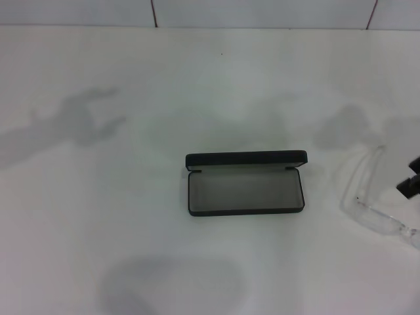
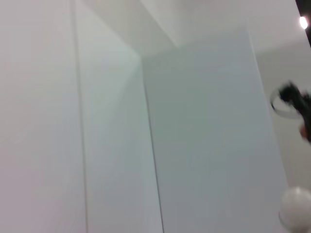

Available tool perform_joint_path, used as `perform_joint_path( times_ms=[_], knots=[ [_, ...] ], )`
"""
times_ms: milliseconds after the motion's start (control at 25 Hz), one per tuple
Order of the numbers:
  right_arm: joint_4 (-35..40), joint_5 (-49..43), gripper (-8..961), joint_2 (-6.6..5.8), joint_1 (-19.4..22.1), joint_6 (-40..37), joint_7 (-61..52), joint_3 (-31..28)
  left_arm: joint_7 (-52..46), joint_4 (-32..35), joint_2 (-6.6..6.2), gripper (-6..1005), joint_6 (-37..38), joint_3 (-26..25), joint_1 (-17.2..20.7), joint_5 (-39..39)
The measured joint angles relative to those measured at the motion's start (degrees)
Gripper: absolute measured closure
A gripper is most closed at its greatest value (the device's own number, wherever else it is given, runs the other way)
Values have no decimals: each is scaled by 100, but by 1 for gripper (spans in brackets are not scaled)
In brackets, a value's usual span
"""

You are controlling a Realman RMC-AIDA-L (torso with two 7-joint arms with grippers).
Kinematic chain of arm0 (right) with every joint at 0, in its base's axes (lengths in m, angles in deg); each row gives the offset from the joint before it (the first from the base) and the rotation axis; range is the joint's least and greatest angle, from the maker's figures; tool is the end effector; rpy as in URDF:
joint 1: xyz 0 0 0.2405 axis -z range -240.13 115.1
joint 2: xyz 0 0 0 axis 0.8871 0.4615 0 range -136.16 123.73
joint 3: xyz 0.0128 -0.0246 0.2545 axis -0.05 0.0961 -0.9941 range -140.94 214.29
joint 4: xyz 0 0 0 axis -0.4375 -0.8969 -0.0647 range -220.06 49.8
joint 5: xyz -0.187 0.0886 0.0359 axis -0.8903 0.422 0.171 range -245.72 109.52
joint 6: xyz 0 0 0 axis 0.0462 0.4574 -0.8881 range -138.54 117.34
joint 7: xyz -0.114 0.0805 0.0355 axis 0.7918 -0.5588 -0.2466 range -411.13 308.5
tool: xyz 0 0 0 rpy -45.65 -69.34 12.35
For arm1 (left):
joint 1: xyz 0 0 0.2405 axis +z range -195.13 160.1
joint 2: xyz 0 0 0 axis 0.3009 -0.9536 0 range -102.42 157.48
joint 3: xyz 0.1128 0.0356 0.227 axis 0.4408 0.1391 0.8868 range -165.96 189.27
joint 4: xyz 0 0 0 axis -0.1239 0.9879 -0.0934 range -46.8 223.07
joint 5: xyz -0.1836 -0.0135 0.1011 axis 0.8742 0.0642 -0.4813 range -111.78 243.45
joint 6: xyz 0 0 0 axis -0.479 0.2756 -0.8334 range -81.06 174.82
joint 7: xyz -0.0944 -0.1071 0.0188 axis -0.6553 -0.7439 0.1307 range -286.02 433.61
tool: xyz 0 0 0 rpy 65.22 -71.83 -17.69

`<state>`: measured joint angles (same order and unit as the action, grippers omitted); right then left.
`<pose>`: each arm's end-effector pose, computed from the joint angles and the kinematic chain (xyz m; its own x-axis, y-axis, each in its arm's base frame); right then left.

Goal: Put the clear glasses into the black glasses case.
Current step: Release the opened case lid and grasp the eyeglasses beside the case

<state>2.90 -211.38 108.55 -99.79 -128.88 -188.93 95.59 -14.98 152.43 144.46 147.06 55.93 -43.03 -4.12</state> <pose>0.1687 0.3263 0.0945 0.7474 -0.6217 0.2342 -0.5611 -0.7795 -0.2783 -0.1546 0.3243 0.1449 0.4847 -0.2061 0.8501 0.1834 -0.9263 -0.3291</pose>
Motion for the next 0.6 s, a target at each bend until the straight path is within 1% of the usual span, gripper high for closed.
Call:
perform_joint_path(
  times_ms=[40, 120, 200, 400, 600],
  knots=[
    [-67, -177, 434, 10, -158, -154, -35, 73, 1, -106, -19, 337, 37, -17, 19, 117],
    [-233, -386, 434, 41, -339, -315, -41, 255, 1, -345, -54, 339, 94, -34, 64, 321],
    [-468, -464, 434, 49, -411, -321, -24, 535, 1, -521, -71, 342, 141, -39, 120, 441],
    [-1041, -613, 441, 53, -458, -22, 14, 1124, 1, -592, -68, 347, 191, -54, 238, 485],
    [-1136, -688, 439, 59, -413, 326, 19, 1445, -2, -595, -63, 353, 194, -54, 236, 455]
  ],
)
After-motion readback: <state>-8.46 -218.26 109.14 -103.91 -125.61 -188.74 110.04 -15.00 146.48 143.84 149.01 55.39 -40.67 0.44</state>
